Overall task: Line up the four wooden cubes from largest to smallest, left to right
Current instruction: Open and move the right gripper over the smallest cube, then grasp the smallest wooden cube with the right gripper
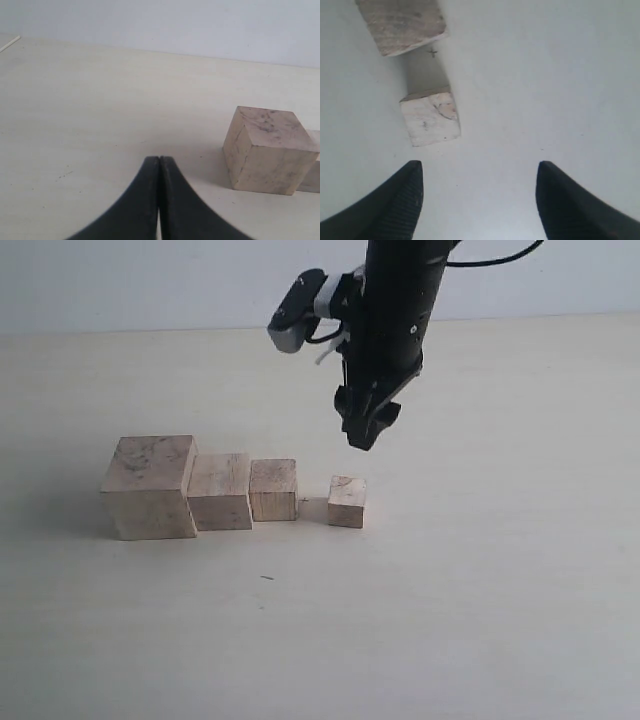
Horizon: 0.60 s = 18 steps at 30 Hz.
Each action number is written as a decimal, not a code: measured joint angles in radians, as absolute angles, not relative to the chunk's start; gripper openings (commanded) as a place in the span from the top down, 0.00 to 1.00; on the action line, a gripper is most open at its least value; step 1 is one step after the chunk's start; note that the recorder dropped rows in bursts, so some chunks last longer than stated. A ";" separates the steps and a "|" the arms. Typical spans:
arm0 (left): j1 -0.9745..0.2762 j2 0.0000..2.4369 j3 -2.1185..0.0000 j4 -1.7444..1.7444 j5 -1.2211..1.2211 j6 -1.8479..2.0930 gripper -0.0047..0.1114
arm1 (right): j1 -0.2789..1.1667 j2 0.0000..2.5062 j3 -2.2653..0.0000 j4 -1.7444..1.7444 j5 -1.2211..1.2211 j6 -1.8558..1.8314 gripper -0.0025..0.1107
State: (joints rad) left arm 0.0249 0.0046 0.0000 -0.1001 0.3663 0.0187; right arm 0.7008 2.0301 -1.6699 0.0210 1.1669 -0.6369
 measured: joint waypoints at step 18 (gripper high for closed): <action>0.025 0.005 0.000 -0.100 0.366 0.019 0.96 | 0.701 2.030 -1.494 0.194 1.004 -0.820 0.43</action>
